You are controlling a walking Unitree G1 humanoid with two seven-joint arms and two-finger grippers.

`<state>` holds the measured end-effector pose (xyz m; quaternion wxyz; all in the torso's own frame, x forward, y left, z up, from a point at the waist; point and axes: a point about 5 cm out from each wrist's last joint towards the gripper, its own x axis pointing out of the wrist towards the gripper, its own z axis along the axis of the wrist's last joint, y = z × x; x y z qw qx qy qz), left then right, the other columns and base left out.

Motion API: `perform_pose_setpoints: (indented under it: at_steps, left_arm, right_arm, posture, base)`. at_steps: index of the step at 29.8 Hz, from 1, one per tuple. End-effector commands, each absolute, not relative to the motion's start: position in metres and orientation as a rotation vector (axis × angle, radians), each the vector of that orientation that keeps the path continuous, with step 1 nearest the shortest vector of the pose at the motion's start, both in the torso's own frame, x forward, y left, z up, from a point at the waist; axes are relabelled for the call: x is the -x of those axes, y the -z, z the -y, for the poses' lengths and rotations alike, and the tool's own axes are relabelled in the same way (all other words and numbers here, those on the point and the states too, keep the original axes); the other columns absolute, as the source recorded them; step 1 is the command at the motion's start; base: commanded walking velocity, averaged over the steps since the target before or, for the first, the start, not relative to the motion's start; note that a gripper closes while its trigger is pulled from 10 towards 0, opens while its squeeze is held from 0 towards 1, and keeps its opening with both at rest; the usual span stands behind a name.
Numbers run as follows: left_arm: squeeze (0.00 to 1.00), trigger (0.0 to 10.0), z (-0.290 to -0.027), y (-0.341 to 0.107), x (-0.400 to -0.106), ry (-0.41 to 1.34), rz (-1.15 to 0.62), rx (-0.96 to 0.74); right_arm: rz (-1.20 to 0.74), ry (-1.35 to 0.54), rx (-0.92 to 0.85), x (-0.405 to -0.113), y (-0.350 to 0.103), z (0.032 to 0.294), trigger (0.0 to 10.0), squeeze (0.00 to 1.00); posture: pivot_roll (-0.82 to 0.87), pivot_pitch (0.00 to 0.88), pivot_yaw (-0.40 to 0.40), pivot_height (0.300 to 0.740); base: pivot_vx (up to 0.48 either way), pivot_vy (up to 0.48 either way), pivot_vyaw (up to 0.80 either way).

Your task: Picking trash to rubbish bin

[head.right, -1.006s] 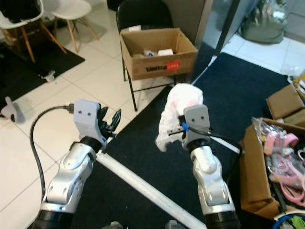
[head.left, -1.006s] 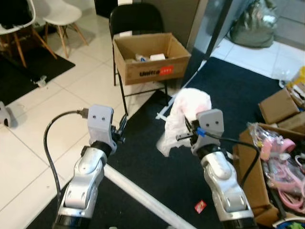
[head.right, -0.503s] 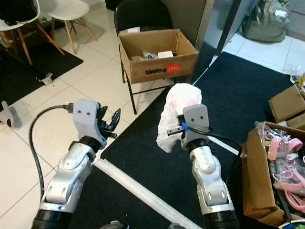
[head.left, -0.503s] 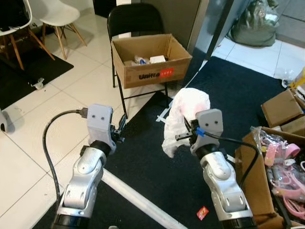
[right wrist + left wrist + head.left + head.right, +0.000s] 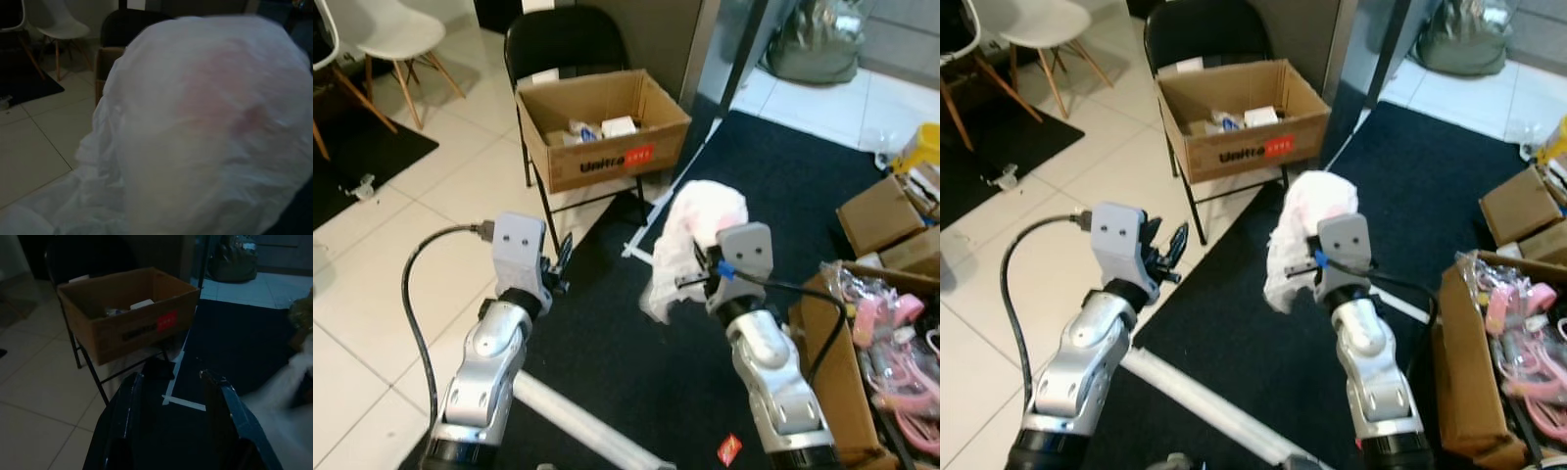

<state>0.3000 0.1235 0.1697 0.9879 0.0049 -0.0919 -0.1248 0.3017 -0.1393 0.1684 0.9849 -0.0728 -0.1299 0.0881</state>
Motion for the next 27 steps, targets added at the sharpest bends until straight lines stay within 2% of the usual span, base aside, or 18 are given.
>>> perform_pose_setpoints:
  at_steps: [1,27]
  left_arm:
    - [0.0,10.0,-0.1215,-0.1647,-0.2991,0.259,0.162,-0.019]
    - [0.0,10.0,-0.122,-0.1642,-0.299,0.262,0.158,-0.019]
  right_arm:
    - [0.248,-0.161,0.15,-0.3002,-0.1652,0.1434,10.0,0.0]
    - [0.246,-0.162,0.15,-0.3006,-0.1645,0.143,10.0,0.0]
  posture:
    - [-0.01,0.175,-0.013,0.74]
    - [-0.01,0.171,-0.013,0.74]
  base:
    - [0.292,0.0,0.0]
    - [0.292,0.0,0.0]
